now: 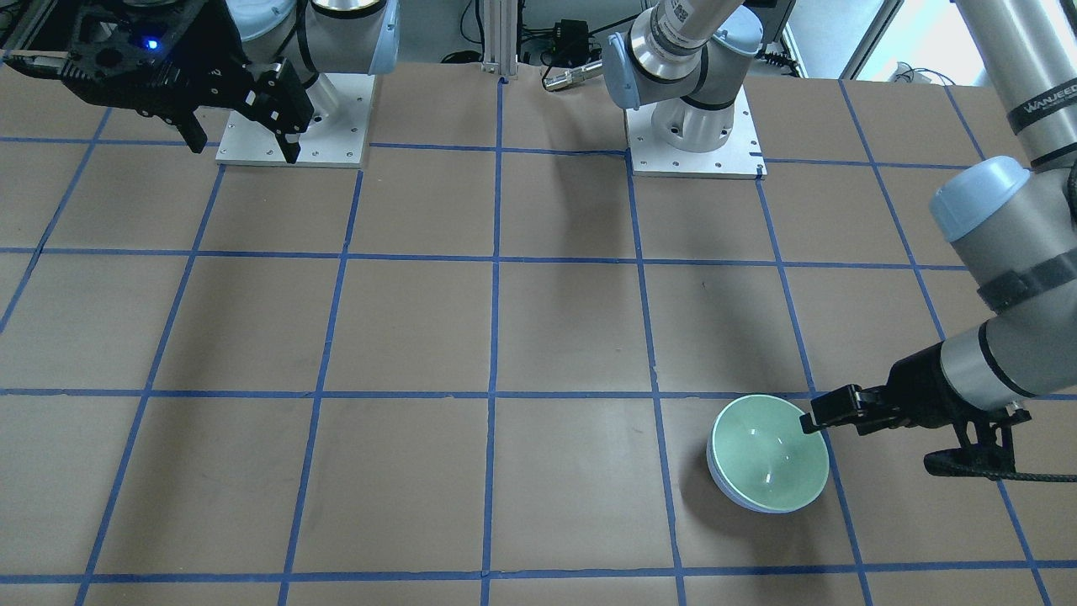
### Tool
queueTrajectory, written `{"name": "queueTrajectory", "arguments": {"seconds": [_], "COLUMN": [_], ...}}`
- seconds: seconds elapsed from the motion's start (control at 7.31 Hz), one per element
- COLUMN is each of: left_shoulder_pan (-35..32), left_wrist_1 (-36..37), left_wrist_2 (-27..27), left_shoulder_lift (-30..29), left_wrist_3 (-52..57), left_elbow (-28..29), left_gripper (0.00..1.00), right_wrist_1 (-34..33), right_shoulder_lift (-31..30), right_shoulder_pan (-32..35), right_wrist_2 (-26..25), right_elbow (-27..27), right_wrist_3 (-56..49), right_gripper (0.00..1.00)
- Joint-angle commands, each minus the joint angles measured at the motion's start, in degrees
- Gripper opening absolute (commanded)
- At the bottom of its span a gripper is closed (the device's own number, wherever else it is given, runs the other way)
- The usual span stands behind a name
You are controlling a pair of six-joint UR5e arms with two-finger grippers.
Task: Stack green bowl on blue bowl
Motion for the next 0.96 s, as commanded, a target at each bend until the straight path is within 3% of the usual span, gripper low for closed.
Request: {"name": "queueTrajectory", "arguments": {"seconds": [0.0,0.14,0.41,0.82], "left_shoulder_pan": [-7.2,-10.6,-14.6,-15.0], "left_wrist_1": [-0.3,-1.1,-3.2,-9.4], "left_wrist_2": [6.6,6.7,13.0,12.9], "left_shoulder_lift": [4.2,6.4,11.6,19.1], "left_wrist_3": [-1.2,-4.4,-6.2,-6.4], "left_elbow": [0.7,0.6,0.7,0.1], "left_gripper": [0.88,0.89,0.94,0.95], "right_wrist_1": [0.0,0.0,0.1,0.0], "right_shoulder_lift": [0.0,0.0,0.0,0.0], "right_shoulder_pan": [0.0,0.0,0.0,0.0], "right_wrist_2": [0.0,0.0,0.0,0.0], "right_elbow": [-0.1,0.0,0.0,-0.1], "right_wrist_3": [0.0,0.0,0.0,0.0], "right_gripper": [1.00,1.00,1.00,1.00]}}
